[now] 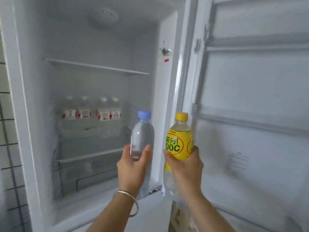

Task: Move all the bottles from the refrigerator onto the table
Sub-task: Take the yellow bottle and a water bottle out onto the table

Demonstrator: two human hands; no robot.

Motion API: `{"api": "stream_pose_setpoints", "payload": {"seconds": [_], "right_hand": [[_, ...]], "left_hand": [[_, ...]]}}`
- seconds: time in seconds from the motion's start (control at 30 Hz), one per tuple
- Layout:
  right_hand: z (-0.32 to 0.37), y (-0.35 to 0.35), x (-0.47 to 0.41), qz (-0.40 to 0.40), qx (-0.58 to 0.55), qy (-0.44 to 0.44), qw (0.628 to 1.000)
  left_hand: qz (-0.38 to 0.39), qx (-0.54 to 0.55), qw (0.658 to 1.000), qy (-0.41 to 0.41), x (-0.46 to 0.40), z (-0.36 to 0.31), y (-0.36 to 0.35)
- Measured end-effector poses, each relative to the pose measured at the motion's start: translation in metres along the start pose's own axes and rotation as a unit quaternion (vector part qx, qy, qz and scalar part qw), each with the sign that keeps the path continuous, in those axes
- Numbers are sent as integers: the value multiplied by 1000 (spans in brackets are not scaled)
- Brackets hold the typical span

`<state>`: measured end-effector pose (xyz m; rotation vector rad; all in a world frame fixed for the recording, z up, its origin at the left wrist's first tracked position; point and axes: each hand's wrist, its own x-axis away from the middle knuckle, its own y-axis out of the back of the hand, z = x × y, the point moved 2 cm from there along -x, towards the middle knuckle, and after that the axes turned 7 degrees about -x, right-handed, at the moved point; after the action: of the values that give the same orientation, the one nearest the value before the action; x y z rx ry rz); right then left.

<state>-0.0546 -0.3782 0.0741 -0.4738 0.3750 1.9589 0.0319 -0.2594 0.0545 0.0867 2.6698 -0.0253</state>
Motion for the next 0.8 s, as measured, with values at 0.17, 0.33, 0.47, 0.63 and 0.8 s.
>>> {"api": "stream_pose_setpoints", "payload": {"seconds": [0.17, 0.33, 0.47, 0.63, 0.8], "right_hand": [[-3, 113, 14, -54, 53, -35, 996], [-1, 231, 6, -124, 67, -25, 990], [-8, 335, 7, -160, 68, -18, 985], [-30, 469, -4, -190, 73, -45, 978], [-66, 580, -29, -236, 98, -91, 963]], "left_hand": [[108, 43, 993, 25, 78, -22, -65], [187, 84, 978, 28, 152, -67, -143], [235, 124, 964, 19, 228, -113, -206], [281, 175, 943, 48, 329, -168, -292], [315, 167, 933, 54, 395, -187, -383]]}}
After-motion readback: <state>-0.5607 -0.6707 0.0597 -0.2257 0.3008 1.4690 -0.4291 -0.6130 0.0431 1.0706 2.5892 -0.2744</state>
